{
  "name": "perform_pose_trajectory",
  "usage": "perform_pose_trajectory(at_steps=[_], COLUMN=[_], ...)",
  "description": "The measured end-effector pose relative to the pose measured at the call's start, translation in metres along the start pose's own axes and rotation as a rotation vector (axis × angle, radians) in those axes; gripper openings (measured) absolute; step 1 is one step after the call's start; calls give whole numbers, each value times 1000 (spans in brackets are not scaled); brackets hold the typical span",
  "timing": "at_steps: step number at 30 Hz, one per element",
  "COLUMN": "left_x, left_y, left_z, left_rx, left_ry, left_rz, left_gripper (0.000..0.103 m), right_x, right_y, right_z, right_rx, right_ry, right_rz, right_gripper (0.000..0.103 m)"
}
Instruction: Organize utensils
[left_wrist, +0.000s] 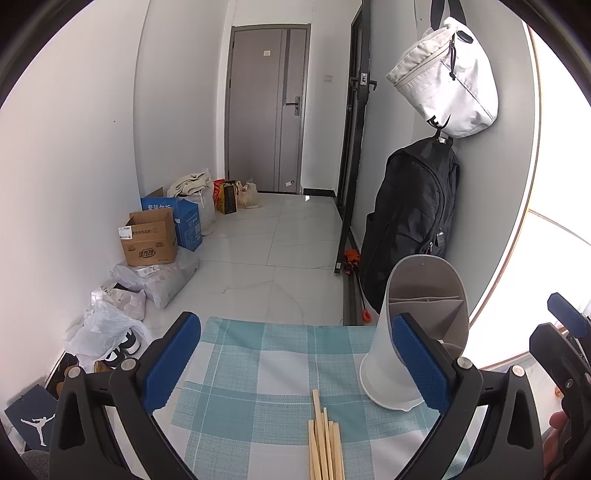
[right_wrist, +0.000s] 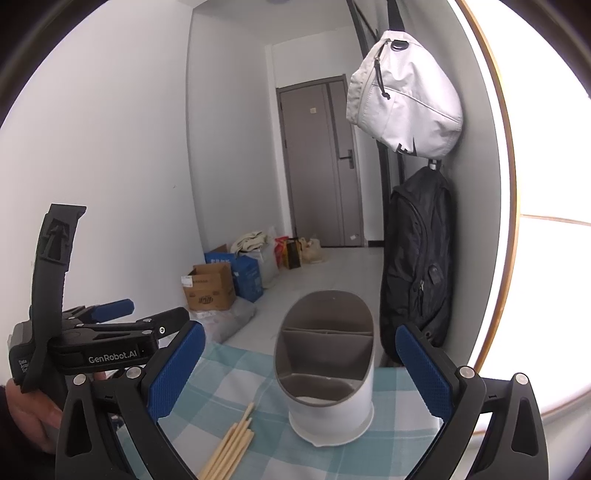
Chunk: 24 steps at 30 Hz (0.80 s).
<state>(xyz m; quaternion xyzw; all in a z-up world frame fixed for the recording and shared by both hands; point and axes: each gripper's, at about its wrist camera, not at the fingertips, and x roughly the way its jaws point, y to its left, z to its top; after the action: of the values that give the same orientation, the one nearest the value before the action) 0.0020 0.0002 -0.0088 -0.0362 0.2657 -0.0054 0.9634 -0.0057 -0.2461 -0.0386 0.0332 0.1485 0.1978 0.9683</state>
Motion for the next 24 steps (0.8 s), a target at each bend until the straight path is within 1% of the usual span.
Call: perform_pose_trajectory(at_steps=[17, 21, 24], left_x=[0, 1, 2], left_y=[3, 4, 8], left_z=[1, 2, 2], left_rx=[-14, -16, -19], left_ry=[5, 8, 15], left_rz=[1, 2, 1], left_gripper=[101, 101, 101], right_x=[2, 5, 9], right_y=[-1, 0, 0], right_z=[1, -1, -3], right_rx=[10, 9, 19], right_ry=[6, 25, 47], right_rz=[-2, -5, 17], right_gripper=[103, 103, 103])
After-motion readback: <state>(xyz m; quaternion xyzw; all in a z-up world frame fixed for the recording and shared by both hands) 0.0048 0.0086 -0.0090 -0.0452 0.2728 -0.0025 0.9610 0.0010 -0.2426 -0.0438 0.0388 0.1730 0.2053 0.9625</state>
